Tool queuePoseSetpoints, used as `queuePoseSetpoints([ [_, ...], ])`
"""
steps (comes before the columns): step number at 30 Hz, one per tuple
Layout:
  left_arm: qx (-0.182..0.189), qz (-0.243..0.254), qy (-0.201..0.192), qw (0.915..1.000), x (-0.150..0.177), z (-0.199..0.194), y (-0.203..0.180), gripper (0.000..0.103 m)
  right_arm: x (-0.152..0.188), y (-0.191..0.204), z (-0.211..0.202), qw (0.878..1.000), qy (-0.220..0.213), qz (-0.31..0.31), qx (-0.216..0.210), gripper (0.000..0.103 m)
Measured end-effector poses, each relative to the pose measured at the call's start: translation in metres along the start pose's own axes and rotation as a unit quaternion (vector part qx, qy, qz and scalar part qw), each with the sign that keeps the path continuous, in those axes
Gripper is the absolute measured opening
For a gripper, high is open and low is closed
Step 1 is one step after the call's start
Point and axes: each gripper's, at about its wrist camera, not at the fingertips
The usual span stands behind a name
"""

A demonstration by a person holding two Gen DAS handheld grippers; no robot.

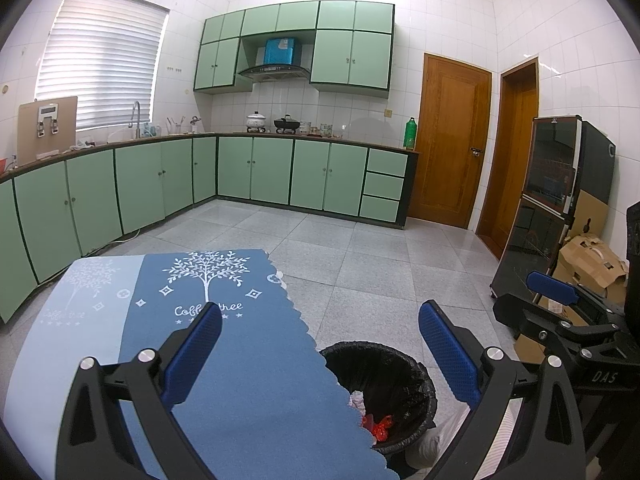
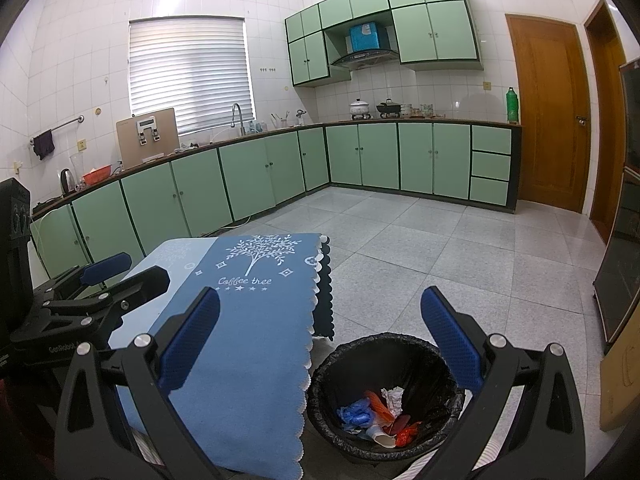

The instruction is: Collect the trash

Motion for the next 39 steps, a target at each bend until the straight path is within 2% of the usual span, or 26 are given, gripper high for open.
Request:
queuePoseSetpoints([
  [39, -0.001, -0.001, 0.004, 1.0, -0.0028, -0.0006, -0.0017, 0.097, 0.0031, 0.0056, 0.0022, 1.0, 0.002, -0.001, -0.003, 0.098],
])
Point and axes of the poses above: each gripper's, at about its wrist camera, not at the fingertips, and z roughly the way its jaws point, y to its left, x to its underside, and after that the axes turned 15 degrees about -z, right-handed
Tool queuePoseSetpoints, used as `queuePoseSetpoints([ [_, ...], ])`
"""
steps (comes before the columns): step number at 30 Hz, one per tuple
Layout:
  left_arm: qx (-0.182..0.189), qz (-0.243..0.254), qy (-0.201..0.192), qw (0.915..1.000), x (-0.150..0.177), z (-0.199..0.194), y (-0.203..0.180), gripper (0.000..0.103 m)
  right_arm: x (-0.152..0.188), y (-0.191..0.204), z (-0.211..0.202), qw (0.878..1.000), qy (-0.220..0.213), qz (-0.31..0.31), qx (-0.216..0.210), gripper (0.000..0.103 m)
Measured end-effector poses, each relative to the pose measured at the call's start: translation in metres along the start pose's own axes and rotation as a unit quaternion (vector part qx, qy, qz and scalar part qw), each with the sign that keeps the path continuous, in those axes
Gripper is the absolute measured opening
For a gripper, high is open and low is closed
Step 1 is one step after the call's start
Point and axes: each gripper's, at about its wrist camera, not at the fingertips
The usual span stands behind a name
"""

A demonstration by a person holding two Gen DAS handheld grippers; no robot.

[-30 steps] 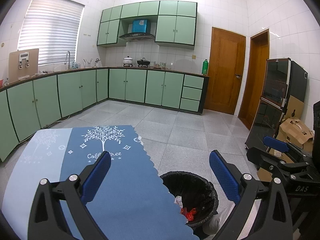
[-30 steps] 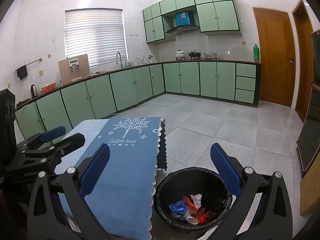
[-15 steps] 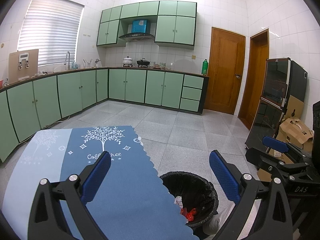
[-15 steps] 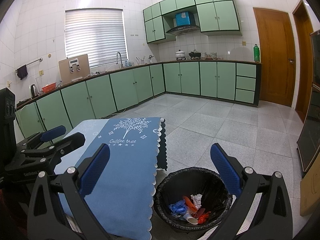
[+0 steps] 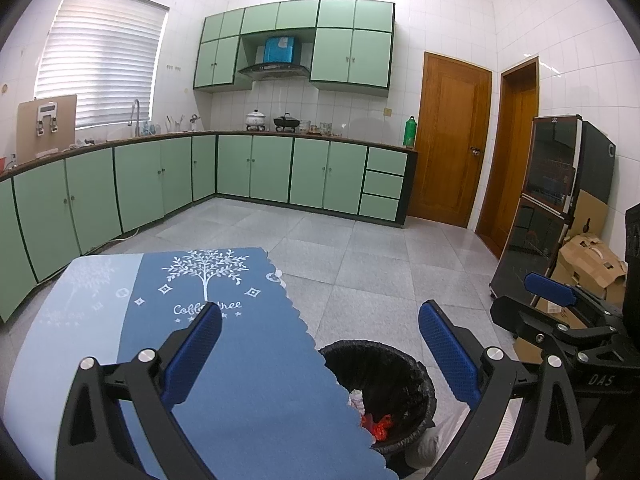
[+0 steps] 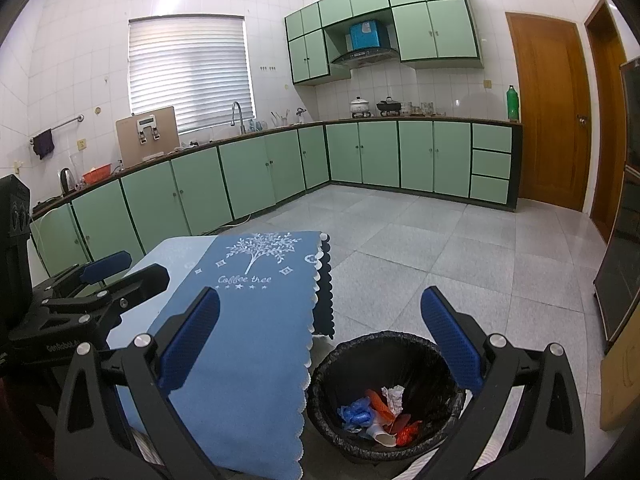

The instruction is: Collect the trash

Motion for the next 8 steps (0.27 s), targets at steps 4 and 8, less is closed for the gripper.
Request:
queuePoseSetpoints([
  [4, 0.0, -0.001, 0.001, 1.0, -0.0002, 0.0002, 0.0004, 0.097, 0.0006, 0.0022, 0.0006, 1.0, 0.0, 0.001, 0.0, 0.098],
  [8, -0.001, -0.002, 0.002, 1.0, 0.0012, -0.0001, -0.0003, 0.097, 0.0007, 0.0014, 0.0011, 1.0, 0.001, 0.001, -0.001, 0.098],
])
Point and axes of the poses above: each gripper's, at about its wrist camera, not at the fingertips, and z roughly the way its jaws point, y to its left, x to its underside, and after that the axes turned 15 degrees about -z, right-handed
